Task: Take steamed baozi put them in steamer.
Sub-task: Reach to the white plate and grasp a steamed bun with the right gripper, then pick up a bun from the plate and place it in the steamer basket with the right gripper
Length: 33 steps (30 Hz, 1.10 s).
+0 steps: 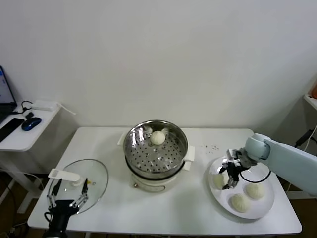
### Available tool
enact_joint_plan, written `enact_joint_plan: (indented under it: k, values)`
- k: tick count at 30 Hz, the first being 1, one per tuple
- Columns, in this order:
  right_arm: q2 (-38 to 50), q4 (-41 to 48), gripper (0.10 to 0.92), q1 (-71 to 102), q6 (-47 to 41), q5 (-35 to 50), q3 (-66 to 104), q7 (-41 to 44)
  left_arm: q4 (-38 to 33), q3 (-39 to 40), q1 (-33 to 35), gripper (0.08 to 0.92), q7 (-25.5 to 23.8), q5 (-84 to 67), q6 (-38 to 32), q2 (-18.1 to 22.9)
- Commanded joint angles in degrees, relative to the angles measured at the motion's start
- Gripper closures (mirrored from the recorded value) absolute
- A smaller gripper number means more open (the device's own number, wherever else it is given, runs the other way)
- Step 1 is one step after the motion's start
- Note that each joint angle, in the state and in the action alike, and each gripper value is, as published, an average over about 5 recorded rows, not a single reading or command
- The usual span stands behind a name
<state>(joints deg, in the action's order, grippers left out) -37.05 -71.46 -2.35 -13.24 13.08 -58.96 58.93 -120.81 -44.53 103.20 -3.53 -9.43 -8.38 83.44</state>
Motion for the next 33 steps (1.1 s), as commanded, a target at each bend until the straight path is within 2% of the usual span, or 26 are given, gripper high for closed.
enact_joint_plan:
  k: [1,19,33]
  values:
    - [0.0,-0.1,0.295,0.2,0.0,-0.2,0.4,0.2,-0.1,0.0,0.1,0.177,0.0,-0.1,0.1,0.1]
    - [0.6,-0.5,0.322,1.1,0.1,-0.8,1.6,0.5,-0.1,0.0,0.2,0.177,0.2,-0.1,0.0,0.3]
    - [4.5,-5.4,0.354,-4.4,0.8,1.0,0.5,1.6,-0.4,0.1,-0.1,0.177,0.3,-0.4,0.0,0.4]
